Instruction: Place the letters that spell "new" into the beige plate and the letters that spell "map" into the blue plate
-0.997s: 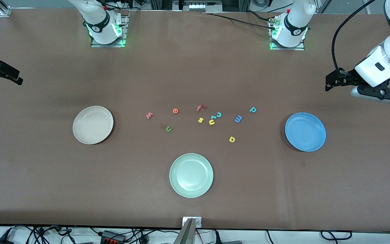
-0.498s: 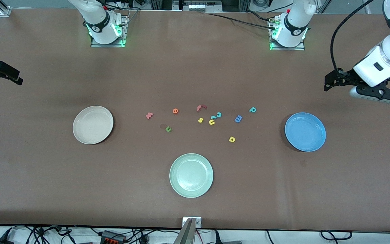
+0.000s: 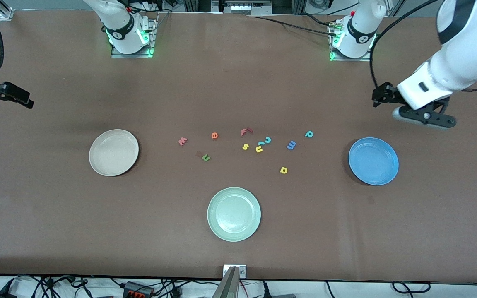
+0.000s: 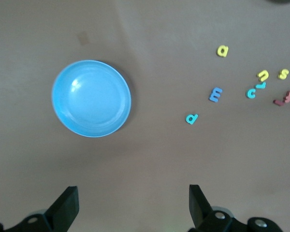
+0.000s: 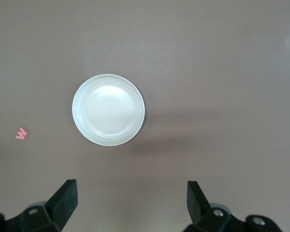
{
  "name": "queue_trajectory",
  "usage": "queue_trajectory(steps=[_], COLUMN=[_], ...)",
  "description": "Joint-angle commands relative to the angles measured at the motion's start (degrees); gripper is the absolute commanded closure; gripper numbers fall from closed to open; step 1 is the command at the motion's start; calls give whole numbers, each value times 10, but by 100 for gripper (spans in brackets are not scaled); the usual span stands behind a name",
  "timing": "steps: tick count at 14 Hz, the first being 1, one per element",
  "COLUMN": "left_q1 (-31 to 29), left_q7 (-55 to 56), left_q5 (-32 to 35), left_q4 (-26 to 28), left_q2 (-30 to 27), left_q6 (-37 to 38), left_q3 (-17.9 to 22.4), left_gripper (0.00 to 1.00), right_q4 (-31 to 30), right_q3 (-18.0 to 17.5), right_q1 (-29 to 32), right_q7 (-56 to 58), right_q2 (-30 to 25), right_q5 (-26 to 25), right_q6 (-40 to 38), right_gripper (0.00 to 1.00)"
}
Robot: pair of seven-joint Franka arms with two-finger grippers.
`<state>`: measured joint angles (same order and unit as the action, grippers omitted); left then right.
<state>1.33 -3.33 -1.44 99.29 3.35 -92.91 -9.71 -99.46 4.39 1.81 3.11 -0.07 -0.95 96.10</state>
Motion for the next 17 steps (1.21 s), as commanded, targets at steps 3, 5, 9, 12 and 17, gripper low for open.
queue_trajectory(steps=[3, 5, 9, 12, 17], left_q1=[2, 1, 20, 32, 49], left_q7=[5, 6, 1, 7, 19], left_q5=[6, 8, 21, 70, 76], left_q4=[-29, -23, 18, 117, 205], left_q2=[89, 120, 173, 176, 222], left_q6=[-21, -53, -164, -325, -523], left_q3=[-64, -107, -130, -131, -129], left_gripper=[0, 0, 0, 0, 0], right_q4=[-4, -6, -7, -8, -79], right_q3=[-3, -4, -3, -4, -4], right_q1=[-78, -122, -231, -279, -285], right_q7=[-4, -40, -207, -350, -434], right_q2=[79, 114, 186, 231, 249], right_q5=[2, 5, 4, 5, 86], right_q6=[37, 71, 158, 209, 310], right_gripper=[0, 0, 0, 0, 0])
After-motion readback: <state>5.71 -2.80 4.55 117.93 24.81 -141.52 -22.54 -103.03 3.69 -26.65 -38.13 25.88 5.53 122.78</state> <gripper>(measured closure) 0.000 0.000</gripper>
